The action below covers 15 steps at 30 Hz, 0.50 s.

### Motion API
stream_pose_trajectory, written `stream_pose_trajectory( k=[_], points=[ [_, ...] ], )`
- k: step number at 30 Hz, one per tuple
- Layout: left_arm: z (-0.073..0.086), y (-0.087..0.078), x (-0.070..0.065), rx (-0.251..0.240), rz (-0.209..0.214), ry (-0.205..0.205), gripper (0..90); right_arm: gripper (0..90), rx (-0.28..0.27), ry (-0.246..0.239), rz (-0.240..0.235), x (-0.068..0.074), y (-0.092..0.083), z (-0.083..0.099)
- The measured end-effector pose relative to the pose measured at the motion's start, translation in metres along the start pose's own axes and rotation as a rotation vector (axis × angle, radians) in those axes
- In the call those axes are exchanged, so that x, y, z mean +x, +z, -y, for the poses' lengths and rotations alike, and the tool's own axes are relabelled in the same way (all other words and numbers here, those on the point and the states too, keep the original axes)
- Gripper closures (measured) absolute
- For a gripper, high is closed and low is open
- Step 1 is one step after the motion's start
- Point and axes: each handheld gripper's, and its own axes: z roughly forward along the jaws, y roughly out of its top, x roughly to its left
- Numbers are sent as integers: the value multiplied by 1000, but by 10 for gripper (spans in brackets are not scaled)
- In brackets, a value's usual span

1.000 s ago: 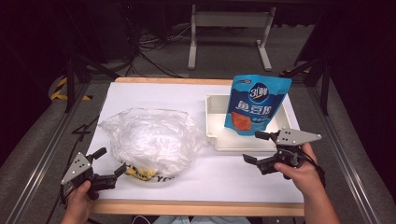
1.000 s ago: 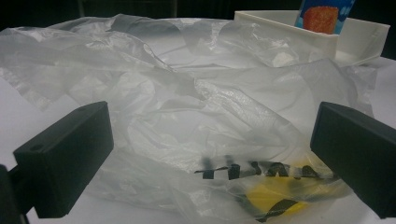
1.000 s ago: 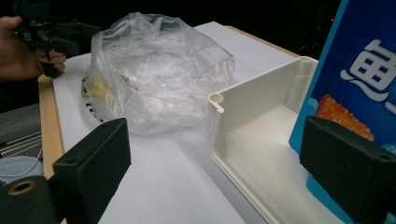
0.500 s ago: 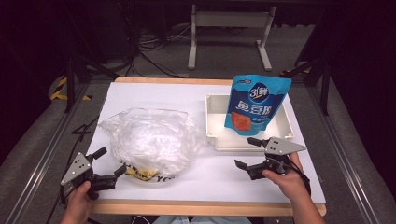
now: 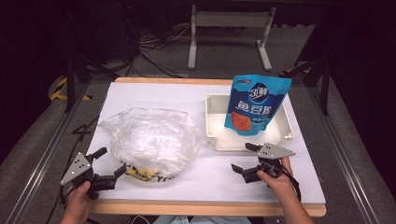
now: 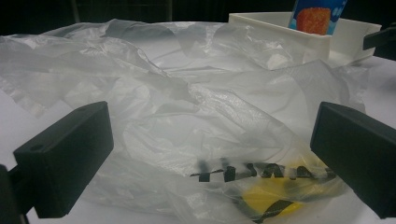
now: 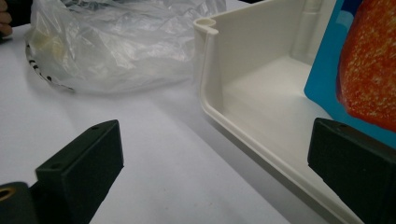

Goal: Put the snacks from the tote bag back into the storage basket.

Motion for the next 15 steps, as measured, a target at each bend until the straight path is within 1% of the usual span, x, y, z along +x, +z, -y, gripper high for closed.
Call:
stream_pose_trajectory(
  k=[3,6,11,12,15],
  points=[
    [0,0,0,-1,3,0,2,35,13,0,6,0,2,4],
    [0,0,0,-1,4,0,2,35,13,4,14,0,4,4],
    [0,0,0,0,1,-1,2,35,46,1,23,0,7,6],
    [0,0,1,10,3,2,2,35,50,4,27,0,8,6],
    [0,0,1,17,-1,5,2,35,65,10,33,0,8,7]
  ],
)
